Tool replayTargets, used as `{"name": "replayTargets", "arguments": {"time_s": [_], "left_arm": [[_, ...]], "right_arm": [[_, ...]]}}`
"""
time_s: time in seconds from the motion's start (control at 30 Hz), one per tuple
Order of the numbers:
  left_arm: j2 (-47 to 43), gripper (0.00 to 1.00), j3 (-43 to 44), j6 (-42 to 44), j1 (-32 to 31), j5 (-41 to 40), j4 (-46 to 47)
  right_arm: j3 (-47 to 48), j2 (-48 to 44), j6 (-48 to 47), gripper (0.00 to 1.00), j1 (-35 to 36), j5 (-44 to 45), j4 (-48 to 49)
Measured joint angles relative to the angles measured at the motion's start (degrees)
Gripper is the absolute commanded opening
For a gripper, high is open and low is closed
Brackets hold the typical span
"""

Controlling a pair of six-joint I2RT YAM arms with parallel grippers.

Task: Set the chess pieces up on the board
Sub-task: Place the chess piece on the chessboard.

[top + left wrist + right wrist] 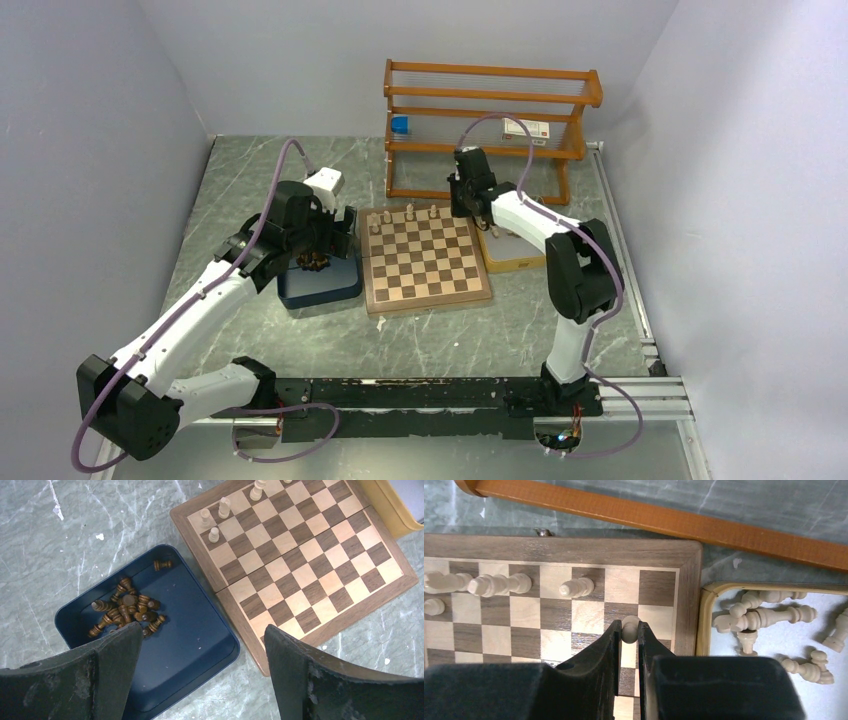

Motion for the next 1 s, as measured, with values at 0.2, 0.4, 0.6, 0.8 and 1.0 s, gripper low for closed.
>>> {"name": "replayTargets", "arguments": {"time_s": [0.2, 0.4, 0.6, 0.8, 1.0], "left_arm": [[0.0, 0.95, 0.0, 0.0, 0.0, 0.0, 0.0], [0.0, 0.95, 0.0, 0.0, 0.0, 0.0, 0.0], [0.0, 0.95, 0.0, 0.0, 0.0, 0.0, 0.0], [0.0, 0.95, 0.0, 0.0, 0.0, 0.0, 0.0], [0.0, 0.95, 0.0, 0.0, 0.0, 0.0, 0.0]], "right_arm": [[0.02, 2.19, 1.38, 0.14, 0.31, 0.81, -0.55], [0.04, 2.43, 1.84, 0.15, 0.31, 1.66, -1.25], [0.15, 2.67, 2.1, 0.16, 0.31, 2.58, -2.16], [0.26, 3.72, 2.29, 0.16, 0.31, 2.8, -2.36], [0.85, 4.46, 2.62, 0.17, 0.31, 3.23, -2.43]]}}
